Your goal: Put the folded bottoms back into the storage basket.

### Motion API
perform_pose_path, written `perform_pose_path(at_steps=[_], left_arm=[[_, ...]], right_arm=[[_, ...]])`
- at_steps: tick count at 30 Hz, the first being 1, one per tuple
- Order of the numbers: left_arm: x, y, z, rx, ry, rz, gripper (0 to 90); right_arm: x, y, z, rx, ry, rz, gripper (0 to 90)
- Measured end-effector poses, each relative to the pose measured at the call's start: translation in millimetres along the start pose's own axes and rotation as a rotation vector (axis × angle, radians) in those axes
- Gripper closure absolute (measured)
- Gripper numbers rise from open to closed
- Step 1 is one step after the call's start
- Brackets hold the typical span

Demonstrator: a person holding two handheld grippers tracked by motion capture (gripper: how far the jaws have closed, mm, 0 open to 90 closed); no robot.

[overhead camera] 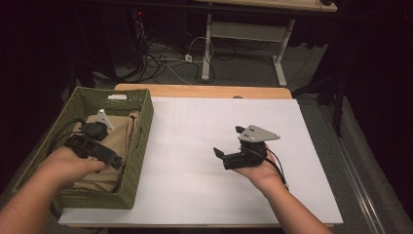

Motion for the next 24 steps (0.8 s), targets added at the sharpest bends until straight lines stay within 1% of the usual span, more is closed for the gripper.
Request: perform_pose_path(at_steps=[3,7,8,13,15,17,18,19,22,24], left_arm=[[-1.3,-10.3,-18.4,0.034,0.006,-0.007,0.0],[-3.1,-22.0,-41.1,0.083,0.002,-0.007,0.0],[-3.4,-24.6,-46.5,0.092,0.009,-0.008,0.0],[-1.0,-35.7,-69.7,0.143,0.01,-0.007,0.0],[1.7,-40.0,-79.5,0.164,0.013,-0.009,0.0],[6.6,-44.1,-91.3,0.189,0.02,-0.008,0.0],[8.8,-45.3,-94.9,0.197,0.024,-0.006,0.0],[12.7,-47.2,-100.9,0.217,0.021,-0.008,0.0],[23.7,-51.0,-114.1,0.248,0.046,-0.012,0.0],[32.0,-53.4,-122.0,0.271,0.05,-0.018,0.0]], right_arm=[[-7.8,16.1,-6.4,0.021,0.015,0.013,0.3],[-18.7,33.0,-13.3,0.044,0.041,0.02,0.4],[-21.6,36.9,-15.0,0.047,0.047,0.021,0.4],[-36.6,55.2,-21.0,0.06,0.08,0.044,0.3],[-44.9,64.6,-22.3,0.054,0.103,0.054,0.3],[-51.9,73.9,-23.3,0.062,0.116,0.065,0.3],[-55.4,78.5,-23.4,0.068,0.12,0.068,0.3],[-57.8,81.8,-23.6,0.069,0.127,0.07,0.3],[-66.5,93.9,-22.9,0.078,0.145,0.076,0.4],[-69.6,98.4,-21.4,0.077,0.152,0.074,0.4]])
Point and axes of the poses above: each handheld gripper's, and its own axes: x roughly forward along the jaws, y roughly out of its underside, z roughly to its left, the point moved 4 cm from there along x, roughly forward along the jaws, and after that the axes turned 7 degrees about -x, right-handed, at the moved point
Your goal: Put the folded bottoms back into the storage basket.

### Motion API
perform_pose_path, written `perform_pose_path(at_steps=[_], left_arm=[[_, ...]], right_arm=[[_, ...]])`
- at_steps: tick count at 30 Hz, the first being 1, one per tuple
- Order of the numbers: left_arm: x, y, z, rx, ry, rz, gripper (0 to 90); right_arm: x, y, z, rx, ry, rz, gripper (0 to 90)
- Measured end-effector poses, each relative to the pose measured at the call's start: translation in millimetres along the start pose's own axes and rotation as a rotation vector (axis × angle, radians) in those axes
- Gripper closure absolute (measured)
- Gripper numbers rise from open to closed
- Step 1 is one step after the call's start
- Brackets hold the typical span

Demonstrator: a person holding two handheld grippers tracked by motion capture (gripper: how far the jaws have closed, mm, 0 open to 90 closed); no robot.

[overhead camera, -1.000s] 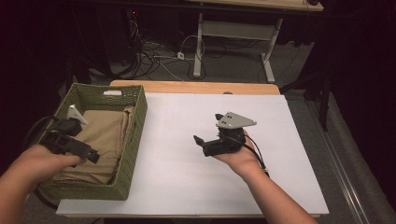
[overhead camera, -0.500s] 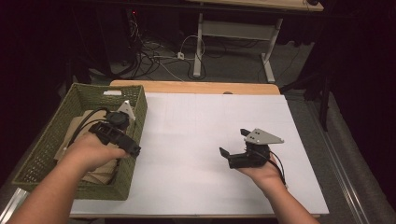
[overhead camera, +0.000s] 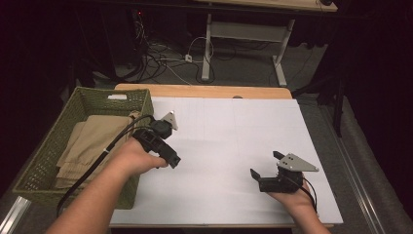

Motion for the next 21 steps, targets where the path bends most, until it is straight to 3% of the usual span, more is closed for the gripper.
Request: perform_pose_path(at_steps=[3,8,12,15,21], left_arm=[[16.1,-5.4,-9.9,0.023,0.02,0.008,0.0],[51.6,-12.1,-22.0,0.028,0.048,0.025,0.0],[77.3,-14.6,-29.1,0.031,0.095,-0.047,0.0],[91.5,-13.4,-32.6,0.041,0.105,-0.108,0.0],[106.2,-8.1,-44.1,0.067,0.137,-0.325,0.0]], right_arm=[[-3.0,7.0,1.8,0.001,0.009,-0.013,0.4],[-4.9,16.3,3.2,0.024,0.004,-0.036,0.4],[-4.8,21.9,4.1,0.033,-0.01,-0.033,0.3],[-4.5,25.3,4.2,0.041,-0.018,-0.04,0.4],[-7.8,28.7,4.8,0.039,-0.012,-0.045,0.4]])
Point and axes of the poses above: each handheld gripper's, and its own axes: x roughly forward along the jaws, y roughly out of its underside, z roughly to its left, the point moved 4 cm from there along x, roughly forward along the jaws, and after that the axes turned 7 degrees about -x, right-handed, at the moved point
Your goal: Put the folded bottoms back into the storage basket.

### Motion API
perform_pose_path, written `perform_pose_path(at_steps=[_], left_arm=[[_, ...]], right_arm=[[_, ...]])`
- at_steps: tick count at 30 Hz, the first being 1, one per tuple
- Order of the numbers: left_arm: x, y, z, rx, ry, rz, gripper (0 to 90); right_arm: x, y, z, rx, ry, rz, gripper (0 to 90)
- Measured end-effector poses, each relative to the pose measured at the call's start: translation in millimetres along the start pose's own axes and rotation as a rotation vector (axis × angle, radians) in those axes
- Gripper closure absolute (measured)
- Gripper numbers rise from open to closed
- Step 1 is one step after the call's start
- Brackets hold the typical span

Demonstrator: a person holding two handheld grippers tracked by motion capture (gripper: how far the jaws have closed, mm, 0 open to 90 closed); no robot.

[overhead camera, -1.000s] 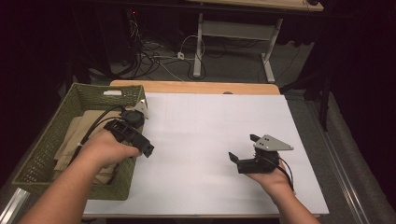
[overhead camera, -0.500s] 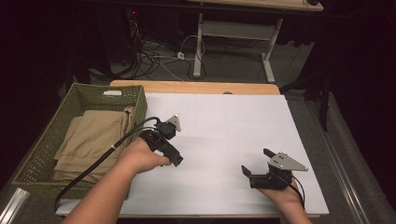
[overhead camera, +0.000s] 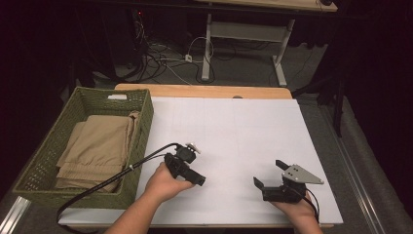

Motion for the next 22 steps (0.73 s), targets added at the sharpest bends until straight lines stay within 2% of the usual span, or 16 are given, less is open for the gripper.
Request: perform_pose_path(at_steps=[2,5,7,9,10,11,13,14,15,16,17,18,19,20,22], left_arm=[[1.4,3.9,-2.6,0.016,0.013,-0.075,0.0],[2.4,14.5,-4.2,0.031,0.027,-0.221,0.0],[3.4,23.7,-5.5,0.058,0.019,-0.259,0.0],[4.2,34.9,-8.1,0.101,0.009,-0.325,0.0],[3.2,40.0,-8.5,0.103,0.006,-0.375,0.0],[0.9,44.8,-8.1,0.103,0.004,-0.437,0.0],[-6.5,51.9,-5.4,0.068,0.019,-0.564,0.0],[-11.8,55.1,-2.7,0.039,0.05,-0.654,0.0],[-16.3,56.5,0.7,0.013,0.087,-0.707,0.0],[-17.2,55.8,5.5,-0.017,0.123,-0.704,0.0],[-16.5,54.6,11.0,-0.051,0.14,-0.689,0.0],[-16.9,53.2,15.9,-0.097,0.152,-0.694,0.0],[-17.4,52.0,19.4,-0.121,0.164,-0.696,0.0],[-17.1,51.0,20.7,-0.134,0.175,-0.695,0.3],[-16.1,50.3,18.5,-0.119,0.176,-0.7,0.3]], right_arm=[[-1.8,0.4,0.8,-0.004,-0.001,-0.013,0.4],[-6.0,1.1,2.3,-0.007,-0.001,-0.028,0.4],[-9.1,1.7,3.4,-0.011,0.003,-0.041,0.4],[-12.4,3.2,4.3,-0.007,0.006,-0.049,0.3],[-14.1,4.0,4.4,0.001,0.008,-0.059,0.3],[-15.9,4.9,4.3,0.008,0.012,-0.063,0.3],[-19.3,6.3,4.0,0.017,0.02,-0.072,0.4],[-21.1,6.4,3.8,0.023,0.025,-0.08,0.3],[-23.2,6.6,3.3,0.028,0.031,-0.086,0.3],[-24.8,6.5,2.6,0.034,0.036,-0.095,0.4],[-26.6,6.3,2.4,0.043,0.04,-0.101,0.4],[-27.7,6.1,1.9,0.049,0.042,-0.111,0.3],[-28.9,6.4,1.2,0.046,0.049,-0.112,0.3],[-29.6,6.7,1.0,0.051,0.051,-0.114,0.3],[-31.0,6.9,-0.6,0.048,0.057,-0.115,0.3]])
Point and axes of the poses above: each handheld gripper's, and its own axes: x roughly forward along the jaws, y roughly out of its underside, z roughly to its left, the point moved 4 cm from there along x, roughly forward along the jaws, and after that the axes turned 7 degrees about -x, right-handed, at the moved point
